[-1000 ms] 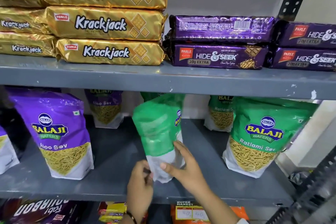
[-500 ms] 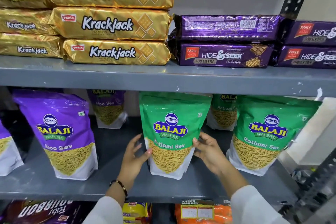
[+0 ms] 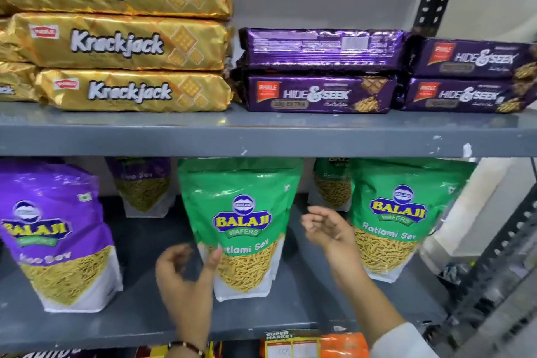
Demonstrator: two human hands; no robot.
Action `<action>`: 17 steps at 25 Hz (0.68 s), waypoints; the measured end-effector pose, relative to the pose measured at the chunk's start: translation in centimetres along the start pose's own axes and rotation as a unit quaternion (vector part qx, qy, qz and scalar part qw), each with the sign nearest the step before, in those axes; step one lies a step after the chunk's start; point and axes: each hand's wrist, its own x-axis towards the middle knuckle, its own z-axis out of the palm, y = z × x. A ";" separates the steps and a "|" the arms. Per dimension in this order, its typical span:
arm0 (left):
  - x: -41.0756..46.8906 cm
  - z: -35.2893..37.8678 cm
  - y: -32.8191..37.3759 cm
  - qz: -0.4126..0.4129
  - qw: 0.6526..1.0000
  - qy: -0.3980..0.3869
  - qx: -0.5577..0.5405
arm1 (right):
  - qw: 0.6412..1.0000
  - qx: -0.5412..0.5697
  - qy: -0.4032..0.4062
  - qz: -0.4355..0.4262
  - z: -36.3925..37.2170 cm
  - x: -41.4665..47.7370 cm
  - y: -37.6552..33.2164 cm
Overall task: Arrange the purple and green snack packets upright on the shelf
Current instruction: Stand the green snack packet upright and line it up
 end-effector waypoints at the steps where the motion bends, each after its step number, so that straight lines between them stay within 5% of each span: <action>1: -1.9 1.8 1.2 0.027 0.999 -0.028 0.009 | 0.999 -0.001 0.040 -0.030 -2.3 -0.3 -1.0; 4: -6.5 8.4 3.0 0.114 0.966 -0.231 0.038 | 0.986 -0.016 0.154 -0.070 -9.4 -0.9 -2.5; 6: -7.2 13.5 3.4 0.078 0.941 -0.329 0.014 | 0.972 -0.014 0.229 -0.056 -13.7 -1.5 -1.3; 11: -5.3 22.7 2.4 -0.179 0.900 -0.387 -0.087 | 0.966 0.009 0.254 0.052 -18.2 -2.6 3.6; 17: -7.1 22.6 0.3 -0.242 0.847 -0.466 0.084 | 0.972 0.065 0.199 0.109 -19.3 -1.7 4.3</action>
